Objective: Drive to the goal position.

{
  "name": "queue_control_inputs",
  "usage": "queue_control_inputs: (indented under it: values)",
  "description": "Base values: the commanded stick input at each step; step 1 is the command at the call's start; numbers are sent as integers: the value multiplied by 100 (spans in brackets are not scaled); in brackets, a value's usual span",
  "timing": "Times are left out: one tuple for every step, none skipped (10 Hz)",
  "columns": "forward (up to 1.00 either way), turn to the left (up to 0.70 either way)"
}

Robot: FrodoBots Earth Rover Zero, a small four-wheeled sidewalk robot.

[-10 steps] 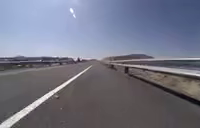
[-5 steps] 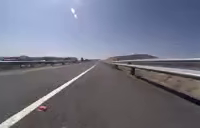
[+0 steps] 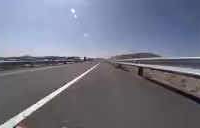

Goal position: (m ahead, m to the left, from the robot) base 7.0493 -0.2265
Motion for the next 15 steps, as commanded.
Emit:
queue_control_inputs:
  values:
    - [100, 0]
    - [100, 0]
    - [100, 0]
    - [100, 0]
    - [100, 0]
    - [100, 0]
    - [100, 0]
    - [100, 0]
    - [100, 0]
    - [100, 0]
    - [100, 0]
    - [100, 0]
    - [100, 0]
    - [100, 0]
    - [100, 0]
